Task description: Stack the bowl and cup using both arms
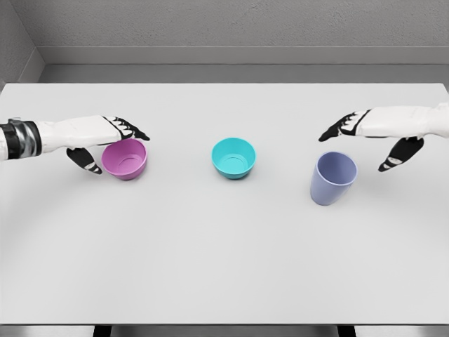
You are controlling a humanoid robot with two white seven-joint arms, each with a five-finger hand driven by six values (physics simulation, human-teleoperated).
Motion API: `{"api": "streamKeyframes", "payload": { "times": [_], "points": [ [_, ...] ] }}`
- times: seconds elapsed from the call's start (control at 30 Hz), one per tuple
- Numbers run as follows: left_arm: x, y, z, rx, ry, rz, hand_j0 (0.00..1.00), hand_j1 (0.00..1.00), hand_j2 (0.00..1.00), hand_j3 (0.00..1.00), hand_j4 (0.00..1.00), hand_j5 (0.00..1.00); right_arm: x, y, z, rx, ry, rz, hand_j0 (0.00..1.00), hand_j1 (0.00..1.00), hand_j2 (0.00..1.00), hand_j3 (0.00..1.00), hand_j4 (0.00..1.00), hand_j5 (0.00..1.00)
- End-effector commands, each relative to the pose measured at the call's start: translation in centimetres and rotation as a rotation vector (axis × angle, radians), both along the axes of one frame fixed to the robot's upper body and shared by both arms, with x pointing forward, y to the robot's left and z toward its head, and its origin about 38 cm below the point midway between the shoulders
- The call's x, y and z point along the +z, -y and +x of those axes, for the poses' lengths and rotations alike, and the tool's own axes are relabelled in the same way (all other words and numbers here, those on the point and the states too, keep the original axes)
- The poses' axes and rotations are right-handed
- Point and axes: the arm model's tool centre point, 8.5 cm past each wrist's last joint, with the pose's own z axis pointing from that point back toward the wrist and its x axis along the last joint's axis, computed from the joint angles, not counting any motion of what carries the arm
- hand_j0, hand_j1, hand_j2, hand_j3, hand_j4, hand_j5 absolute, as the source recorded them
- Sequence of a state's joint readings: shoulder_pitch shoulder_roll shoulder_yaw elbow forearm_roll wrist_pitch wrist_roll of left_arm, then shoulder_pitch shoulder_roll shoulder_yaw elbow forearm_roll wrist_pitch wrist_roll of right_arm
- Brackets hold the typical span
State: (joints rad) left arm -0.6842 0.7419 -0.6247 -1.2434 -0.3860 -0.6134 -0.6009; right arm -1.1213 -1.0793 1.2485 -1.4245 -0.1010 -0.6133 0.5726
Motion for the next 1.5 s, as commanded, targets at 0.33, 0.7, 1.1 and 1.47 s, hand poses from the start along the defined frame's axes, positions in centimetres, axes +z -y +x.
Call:
{"api": "streamKeyframes", "payload": {
  "times": [0.33,0.7,1.1,1.47],
  "points": [
    [-0.9,0.3,0.3,0.012,-0.016,-0.006,1.0,1.0,1.0,1.0,1.0,1.0,-0.2,-1.3,-0.8,0.04,-0.008,0.017,1.0,1.0,1.0,1.0,1.0,1.0],
    [-1.1,0.4,0.3,0.01,-0.018,-0.001,1.0,1.0,1.0,1.0,1.0,1.0,-0.9,-2.2,-1.0,0.063,-0.025,0.026,1.0,1.0,1.0,1.0,1.0,1.0],
    [-1.1,0.5,0.3,0.008,-0.018,-0.001,1.0,1.0,1.0,1.0,1.0,1.0,-1.3,-2.7,-0.9,0.073,-0.035,0.028,1.0,1.0,1.0,1.0,1.0,1.0],
    [-1.5,0.6,0.2,0.006,-0.02,0.014,1.0,1.0,1.0,1.0,1.0,1.0,-1.9,-3.5,-0.7,0.087,-0.045,0.038,1.0,1.0,1.0,1.0,1.0,1.0]
  ]
}}
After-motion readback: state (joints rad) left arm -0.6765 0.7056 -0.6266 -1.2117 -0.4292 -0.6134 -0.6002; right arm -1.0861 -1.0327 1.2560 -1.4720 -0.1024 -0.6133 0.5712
